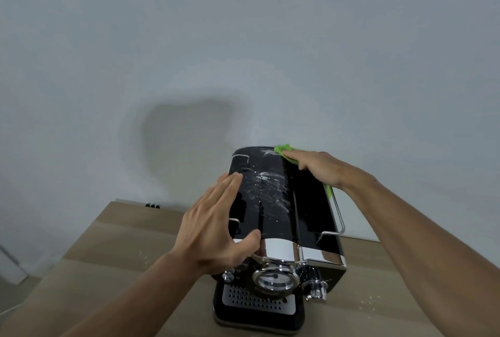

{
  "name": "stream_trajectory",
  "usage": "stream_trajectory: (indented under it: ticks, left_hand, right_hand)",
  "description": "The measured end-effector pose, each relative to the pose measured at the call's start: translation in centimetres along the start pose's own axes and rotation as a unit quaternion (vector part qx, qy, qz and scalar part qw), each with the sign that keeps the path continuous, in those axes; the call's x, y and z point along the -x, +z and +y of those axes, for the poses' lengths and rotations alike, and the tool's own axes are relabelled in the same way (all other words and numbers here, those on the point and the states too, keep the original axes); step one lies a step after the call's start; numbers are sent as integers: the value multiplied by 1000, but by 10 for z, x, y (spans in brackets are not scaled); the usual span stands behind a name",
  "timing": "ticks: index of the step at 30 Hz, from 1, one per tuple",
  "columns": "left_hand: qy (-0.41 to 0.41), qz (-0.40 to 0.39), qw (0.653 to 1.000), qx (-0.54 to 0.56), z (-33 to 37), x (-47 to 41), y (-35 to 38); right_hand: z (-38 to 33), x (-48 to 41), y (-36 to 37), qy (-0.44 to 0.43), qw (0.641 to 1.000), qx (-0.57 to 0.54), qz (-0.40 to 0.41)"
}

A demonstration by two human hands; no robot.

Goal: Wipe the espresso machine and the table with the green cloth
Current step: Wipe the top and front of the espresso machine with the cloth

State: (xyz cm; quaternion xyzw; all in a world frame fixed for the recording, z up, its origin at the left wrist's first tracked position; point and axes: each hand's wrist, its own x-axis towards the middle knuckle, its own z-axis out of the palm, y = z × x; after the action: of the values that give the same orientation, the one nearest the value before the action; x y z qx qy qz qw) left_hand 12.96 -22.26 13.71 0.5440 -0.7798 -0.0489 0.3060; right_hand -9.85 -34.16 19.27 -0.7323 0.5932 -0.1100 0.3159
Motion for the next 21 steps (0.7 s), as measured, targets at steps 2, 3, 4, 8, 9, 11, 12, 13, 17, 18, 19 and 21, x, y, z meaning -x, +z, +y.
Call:
stream_trajectory:
  ticks: [2, 3, 4, 8, 9, 11, 12, 13, 17, 18, 19, 21]
  left_hand:
    - [-1, -2, 1000, 6, 1, 0, 0]
    - [-2, -2, 1000, 8, 1, 0, 0]
    - [-2, -1, 1000, 9, 0, -1, 0]
    - [-1, 0, 1000, 10, 0, -1, 1]
    - [-1, 0, 1000, 10, 0, -1, 1]
    - [-1, 2, 1000, 9, 0, -1, 0]
    - [-1, 2, 1000, 8, 0, -2, -1]
    - [0, 2, 1000, 6, 0, -1, -1]
    - [0, 0, 1000, 9, 1, 0, -1]
    - [-1, 0, 1000, 10, 1, 0, 0]
    - [-1, 0, 1000, 11, 1, 0, 0]
    - [-2, 3, 1000, 13, 1, -1, 0]
  right_hand:
    - [4, 1, -2, 16, 1000, -9, 3]
    - [4, 0, -3, 23, 1000, -1, -1]
    - [1, -2, -3, 29, 1000, 3, -5]
    - [-16, -12, 2, 15, 1000, 18, -16]
    - [-19, -12, 4, -2, 1000, 25, -15]
    - [-22, -13, 5, -14, 1000, 23, -12]
    - [-23, -12, 4, 2, 1000, 10, -8]
    - [-23, -10, 4, 18, 1000, 0, -3]
    - [-17, 2, 5, -10, 1000, 2, -11]
    - [-17, 3, 6, -20, 1000, 9, -19]
    - [-17, 2, 6, -21, 999, 15, -25]
    - [-21, -1, 5, -21, 999, 20, -33]
